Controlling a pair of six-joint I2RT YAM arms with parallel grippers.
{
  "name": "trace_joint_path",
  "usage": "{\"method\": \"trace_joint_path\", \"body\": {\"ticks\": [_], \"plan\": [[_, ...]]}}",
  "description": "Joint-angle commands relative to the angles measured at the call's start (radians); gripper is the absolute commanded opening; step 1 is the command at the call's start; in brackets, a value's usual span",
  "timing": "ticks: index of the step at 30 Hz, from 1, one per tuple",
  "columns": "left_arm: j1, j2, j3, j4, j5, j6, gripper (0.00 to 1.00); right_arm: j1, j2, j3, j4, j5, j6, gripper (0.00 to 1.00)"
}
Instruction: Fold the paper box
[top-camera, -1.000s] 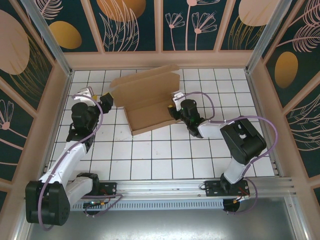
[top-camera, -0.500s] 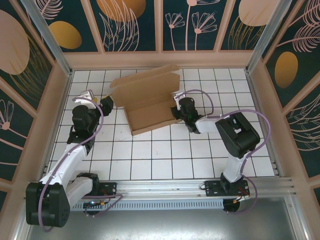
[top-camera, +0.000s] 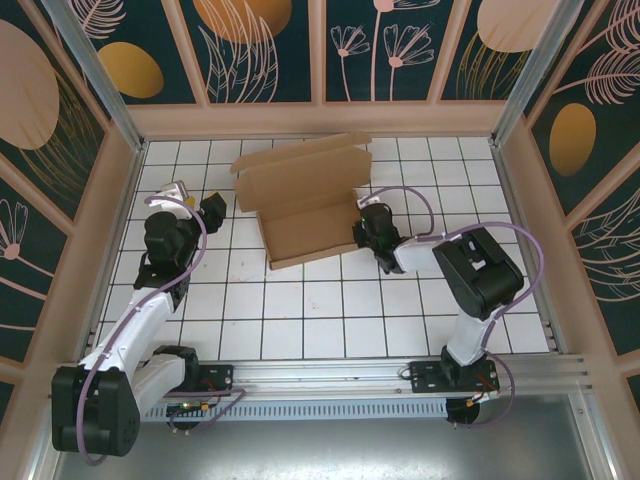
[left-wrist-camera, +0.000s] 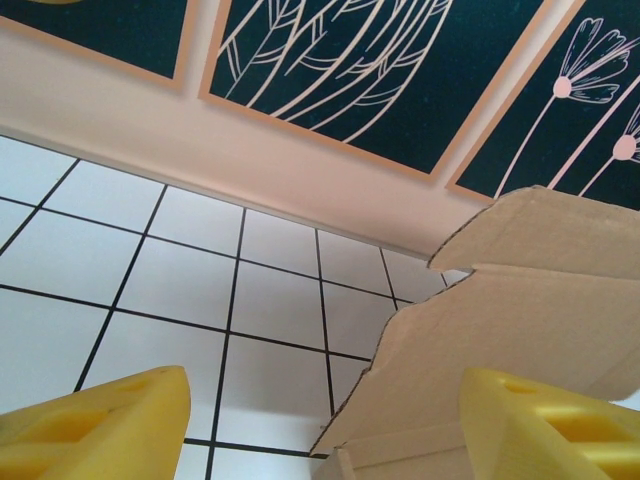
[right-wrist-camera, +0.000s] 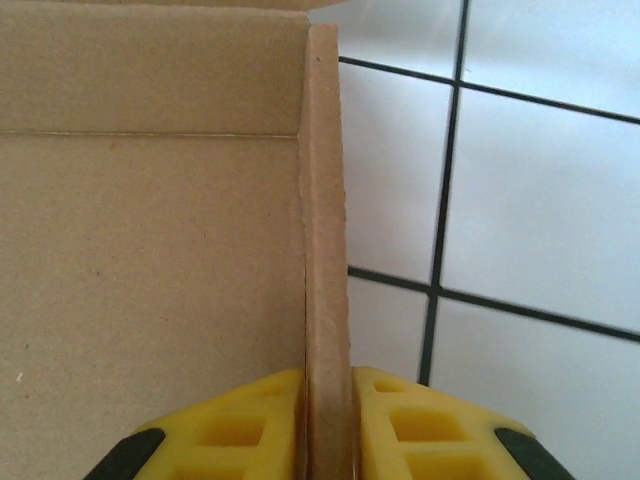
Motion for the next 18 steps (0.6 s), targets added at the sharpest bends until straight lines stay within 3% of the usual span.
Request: {"method": "trace_joint_path", "body": {"ticks": [1,9,13,16,18], "plan": [[-0.001,-0.009,0.0,0.04,-0.008,-0.016,0.71,0.026,-0.052,-0.061,-0.045,0.102,0.11,0.19],[-0.001,-0.019,-0.01,0.03,-0.004,-0.011,0.7,0.069,-0.142,-0.145,-0.08,0.144,0.244,0.2],[-0.001,-0.032,-0.019,0.014,0.012,0.007,0.7,0.082,-0.204,-0.172,-0.087,0.109,0.307,0.25],[-0.008,-0.029,-0.021,0.013,0.042,0.053,0.69,0.085,-0.276,-0.174,-0.064,0.063,0.26,0.32],[-0.031,-0.01,-0.011,0.005,0.06,0.111,0.69,0.08,-0.343,-0.175,-0.024,-0.001,0.173,0.43]]}}
